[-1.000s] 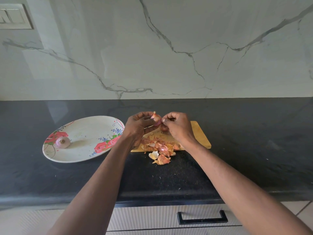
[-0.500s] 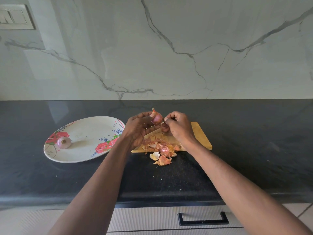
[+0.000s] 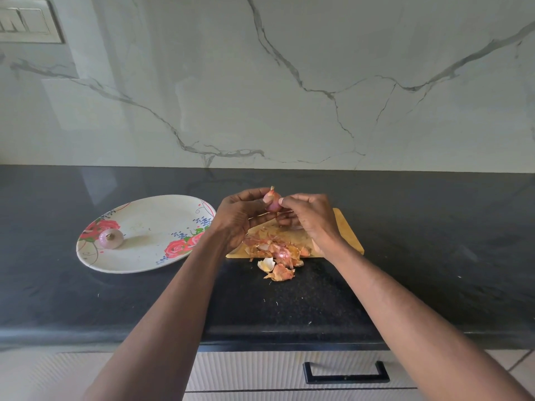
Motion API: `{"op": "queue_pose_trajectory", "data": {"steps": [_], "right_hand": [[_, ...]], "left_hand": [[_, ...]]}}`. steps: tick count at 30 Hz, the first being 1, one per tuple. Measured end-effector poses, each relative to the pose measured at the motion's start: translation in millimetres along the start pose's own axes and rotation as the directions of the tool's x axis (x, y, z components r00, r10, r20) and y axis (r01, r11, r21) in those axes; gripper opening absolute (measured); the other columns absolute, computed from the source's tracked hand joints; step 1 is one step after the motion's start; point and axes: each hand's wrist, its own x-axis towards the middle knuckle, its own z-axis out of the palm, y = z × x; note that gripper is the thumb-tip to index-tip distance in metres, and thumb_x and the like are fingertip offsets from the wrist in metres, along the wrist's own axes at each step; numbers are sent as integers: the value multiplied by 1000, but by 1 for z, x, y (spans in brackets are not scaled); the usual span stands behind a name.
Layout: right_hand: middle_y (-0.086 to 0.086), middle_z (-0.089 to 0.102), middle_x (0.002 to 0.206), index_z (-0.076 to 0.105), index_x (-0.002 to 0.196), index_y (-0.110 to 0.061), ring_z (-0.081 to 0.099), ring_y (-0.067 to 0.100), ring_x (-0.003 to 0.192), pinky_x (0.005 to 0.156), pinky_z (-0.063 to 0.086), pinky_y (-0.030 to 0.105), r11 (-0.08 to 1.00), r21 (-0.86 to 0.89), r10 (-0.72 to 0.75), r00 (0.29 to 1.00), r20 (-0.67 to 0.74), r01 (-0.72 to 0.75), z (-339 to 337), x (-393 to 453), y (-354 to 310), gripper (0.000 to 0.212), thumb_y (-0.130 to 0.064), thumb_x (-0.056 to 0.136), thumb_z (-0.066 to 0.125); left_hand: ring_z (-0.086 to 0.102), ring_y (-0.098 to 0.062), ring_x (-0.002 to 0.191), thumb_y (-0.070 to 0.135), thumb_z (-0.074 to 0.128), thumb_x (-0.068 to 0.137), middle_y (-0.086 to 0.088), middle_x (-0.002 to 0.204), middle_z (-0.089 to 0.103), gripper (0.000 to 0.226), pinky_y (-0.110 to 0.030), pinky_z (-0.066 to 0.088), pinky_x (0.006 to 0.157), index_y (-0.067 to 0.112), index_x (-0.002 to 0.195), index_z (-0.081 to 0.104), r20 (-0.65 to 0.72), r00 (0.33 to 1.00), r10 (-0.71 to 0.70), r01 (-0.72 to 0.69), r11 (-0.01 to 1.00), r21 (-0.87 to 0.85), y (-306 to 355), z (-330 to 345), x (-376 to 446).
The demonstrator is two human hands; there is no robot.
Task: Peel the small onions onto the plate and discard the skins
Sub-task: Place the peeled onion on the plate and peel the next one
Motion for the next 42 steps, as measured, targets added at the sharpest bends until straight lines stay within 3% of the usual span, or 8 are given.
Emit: {"op": "queue_pose_trajectory", "data": {"steps": [6,14,20,26,30,36,39,42], "right_hand": [[13,76,79,78,78,0,74,34,82,77,62,45,999,32,26,1000,-7,-25,1,-1,-2,9,-6,81,73],[8,73,65,78,70,-7,67,14,60,60,57,26,999,45,27,999,-27,-26,0,-4,-5,9,-2,77,77],[13,75,73,78,87,-1,71,14,60,63,60,34,997,46,59,995,-75,-56,-2,1,0,7,1,81,74],[4,75,70,75,66,-9,72,16,64,60,59,26,994,61,92,996,-5,-92,-2,-4,-7,13,-7,79,76],[5,73,66,75,71,1,71,15,59,63,59,29,989,94,116,993,-22,-113,-1,-2,-6,6,1,76,76],[6,73,65,74,56,-10,68,16,57,63,59,28,991,107,81,997,-3,-80,0,-2,-3,25,4,77,74],[16,73,72,76,74,4,67,18,58,67,60,36,994,86,78,996,-51,-73,0,1,2,2,4,75,75],[21,73,76,74,79,9,69,18,58,66,60,34,993,83,91,994,-55,-86,0,3,4,5,4,78,73]], "left_hand": [[74,-27,89,-5,67,88,-20,104,75,24,-38,61,85,-3,112,72,5,1000,27,-28,996,84,-3,1,0],[73,-31,95,-6,66,88,-21,108,74,25,-39,61,86,-3,111,72,-10,1000,-10,11,998,58,-2,0,-2],[75,-28,87,-6,64,88,-21,98,75,20,-35,63,76,-1,106,73,-10,999,-36,36,999,9,-1,3,-4],[75,-26,87,4,73,76,-24,104,74,32,-41,61,86,-2,108,74,5,999,-50,49,998,44,-1,1,-3],[75,-26,86,1,71,82,-24,103,74,28,-36,63,78,-3,110,73,8,999,-43,42,997,64,-2,1,-2],[74,-28,87,6,73,75,-23,99,74,31,-40,62,83,-1,105,75,11,999,-44,43,996,75,-1,1,-5],[73,-34,92,7,72,78,-26,103,73,30,-43,61,86,-3,106,74,17,999,-48,46,997,64,-2,0,-3],[73,-34,90,8,73,76,-25,102,73,32,-42,62,84,-4,106,74,-4,999,-44,45,997,61,-2,0,-2]]}}
